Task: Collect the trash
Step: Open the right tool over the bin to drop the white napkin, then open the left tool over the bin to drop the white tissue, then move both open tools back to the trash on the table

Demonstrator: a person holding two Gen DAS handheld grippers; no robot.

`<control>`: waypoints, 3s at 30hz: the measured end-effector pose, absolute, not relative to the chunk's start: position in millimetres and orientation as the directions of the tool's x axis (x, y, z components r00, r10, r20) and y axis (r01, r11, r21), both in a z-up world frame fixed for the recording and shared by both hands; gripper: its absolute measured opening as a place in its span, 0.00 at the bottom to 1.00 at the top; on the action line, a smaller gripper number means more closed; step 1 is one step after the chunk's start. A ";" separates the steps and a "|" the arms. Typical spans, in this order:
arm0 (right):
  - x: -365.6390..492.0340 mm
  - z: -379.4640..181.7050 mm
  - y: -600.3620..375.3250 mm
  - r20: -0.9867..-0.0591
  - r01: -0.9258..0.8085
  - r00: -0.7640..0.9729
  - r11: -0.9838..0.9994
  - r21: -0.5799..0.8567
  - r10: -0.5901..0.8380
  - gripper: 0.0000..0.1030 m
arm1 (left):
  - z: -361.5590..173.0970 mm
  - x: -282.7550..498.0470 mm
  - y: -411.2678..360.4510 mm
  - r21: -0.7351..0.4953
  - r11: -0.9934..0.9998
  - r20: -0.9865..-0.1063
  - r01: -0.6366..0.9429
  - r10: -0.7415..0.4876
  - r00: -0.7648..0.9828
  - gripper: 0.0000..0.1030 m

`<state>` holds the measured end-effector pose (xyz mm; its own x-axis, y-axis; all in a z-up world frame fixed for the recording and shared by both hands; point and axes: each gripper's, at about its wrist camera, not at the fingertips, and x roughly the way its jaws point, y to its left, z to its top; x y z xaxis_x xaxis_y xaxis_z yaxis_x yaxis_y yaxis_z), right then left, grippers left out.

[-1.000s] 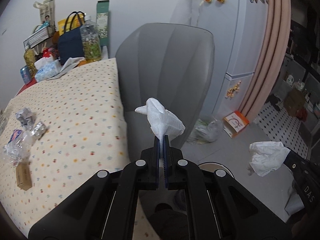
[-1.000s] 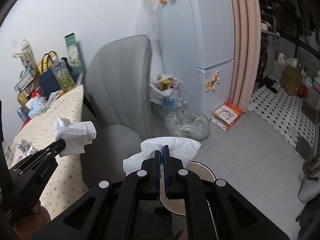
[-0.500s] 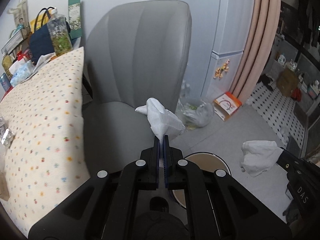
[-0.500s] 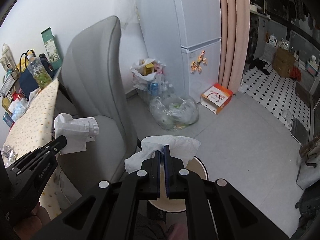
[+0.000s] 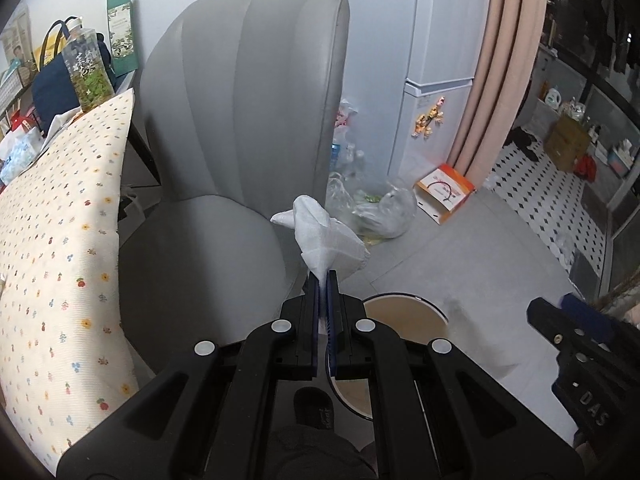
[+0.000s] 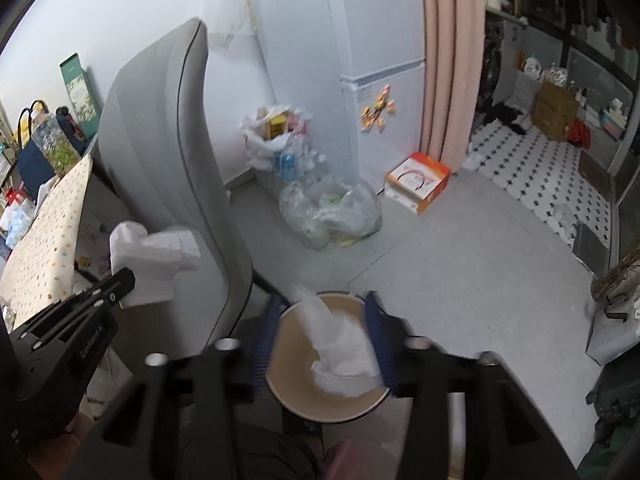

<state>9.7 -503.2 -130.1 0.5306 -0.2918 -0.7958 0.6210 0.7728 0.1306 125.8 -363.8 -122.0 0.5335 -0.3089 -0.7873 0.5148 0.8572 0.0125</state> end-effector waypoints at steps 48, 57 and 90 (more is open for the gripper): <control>-55.6 -100.8 -518.6 -0.760 0.725 0.502 0.679 0.111 -0.412 0.52 | -118.8 95.1 -387.8 -0.170 0.739 -0.816 0.652 -0.476 0.326 0.33; -38.0 -87.6 -495.3 -0.737 0.680 0.553 0.721 0.131 -0.388 0.56 | -84.5 114.3 -333.6 -0.159 0.812 -0.773 0.562 -0.456 0.440 0.47; 19.9 -7.9 -297.8 -0.597 0.323 0.780 0.938 0.124 -0.189 0.92 | -8.3 84.6 -41.4 -0.160 0.984 -0.613 0.081 -0.163 0.773 0.93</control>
